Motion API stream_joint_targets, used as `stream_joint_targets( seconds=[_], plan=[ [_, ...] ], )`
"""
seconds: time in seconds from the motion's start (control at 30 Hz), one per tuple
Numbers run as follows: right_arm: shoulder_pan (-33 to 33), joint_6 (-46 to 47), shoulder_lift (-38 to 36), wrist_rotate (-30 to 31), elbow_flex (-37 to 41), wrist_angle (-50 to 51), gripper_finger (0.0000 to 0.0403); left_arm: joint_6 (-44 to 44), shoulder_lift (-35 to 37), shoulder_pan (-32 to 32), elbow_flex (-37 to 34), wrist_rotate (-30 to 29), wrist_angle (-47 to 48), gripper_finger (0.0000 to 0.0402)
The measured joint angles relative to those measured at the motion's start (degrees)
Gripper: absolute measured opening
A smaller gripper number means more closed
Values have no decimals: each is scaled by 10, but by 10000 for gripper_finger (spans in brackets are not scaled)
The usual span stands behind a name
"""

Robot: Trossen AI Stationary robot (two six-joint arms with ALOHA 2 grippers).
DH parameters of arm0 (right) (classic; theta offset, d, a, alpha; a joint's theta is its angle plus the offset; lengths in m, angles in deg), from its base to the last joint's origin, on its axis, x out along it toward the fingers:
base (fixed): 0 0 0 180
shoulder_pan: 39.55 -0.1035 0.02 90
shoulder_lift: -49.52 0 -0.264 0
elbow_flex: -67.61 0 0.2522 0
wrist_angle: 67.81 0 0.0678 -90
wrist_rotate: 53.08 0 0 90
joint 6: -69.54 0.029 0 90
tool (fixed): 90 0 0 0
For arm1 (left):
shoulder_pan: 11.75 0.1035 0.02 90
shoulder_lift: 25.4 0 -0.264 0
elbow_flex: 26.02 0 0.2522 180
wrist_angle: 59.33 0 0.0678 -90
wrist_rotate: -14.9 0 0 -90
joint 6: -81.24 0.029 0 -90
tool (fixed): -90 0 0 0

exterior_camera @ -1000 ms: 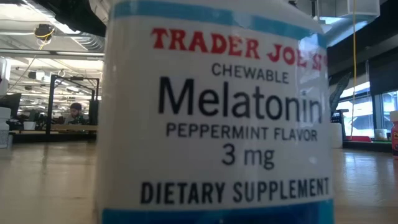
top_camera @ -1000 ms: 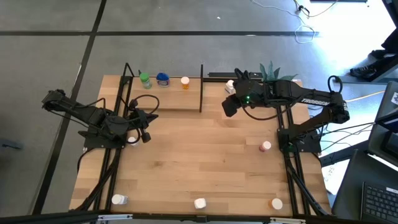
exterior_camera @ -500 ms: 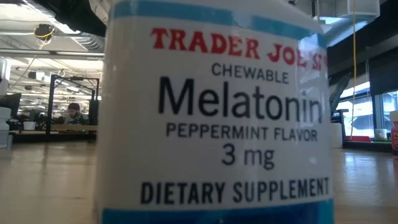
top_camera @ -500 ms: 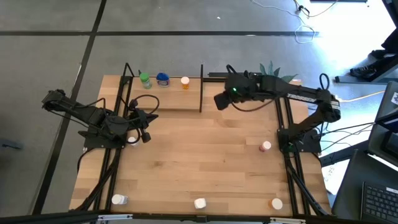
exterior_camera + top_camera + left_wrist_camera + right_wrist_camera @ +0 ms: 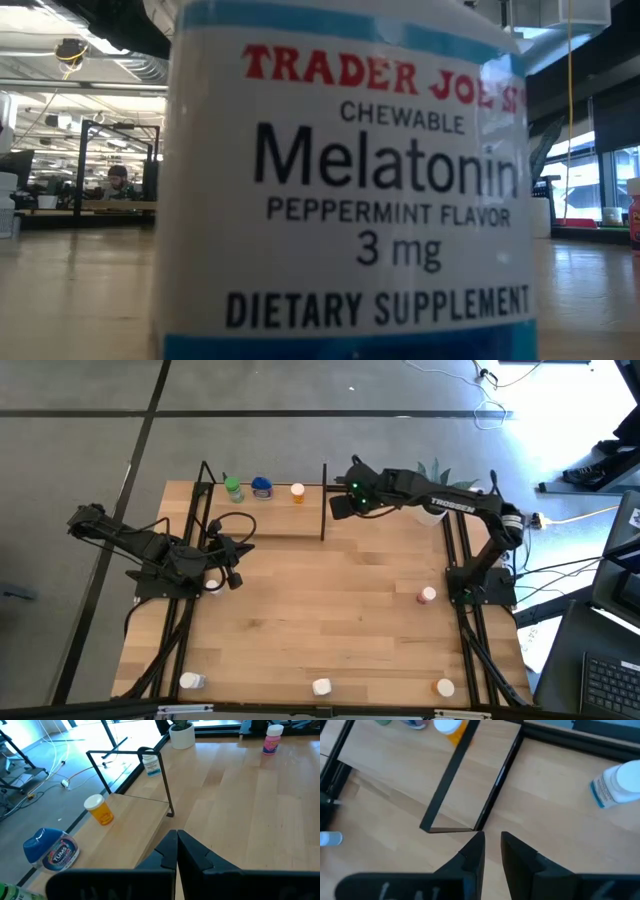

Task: Pick and place medicine bottles onto shelf by color
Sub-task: Put the white pill bottle on the shelf

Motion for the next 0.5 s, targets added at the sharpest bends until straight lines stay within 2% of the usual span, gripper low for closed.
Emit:
stream_joint_targets(
  seconds=[0.3, 0.5],
  plan=[
    [21, -27, 4, 0, 0, 16, 66, 0, 0, 0, 0, 0, 0, 0],
    [46, -70, 4, -24, 0, 67, 103, 0, 0, 0, 0, 0, 0, 0]
  ],
)
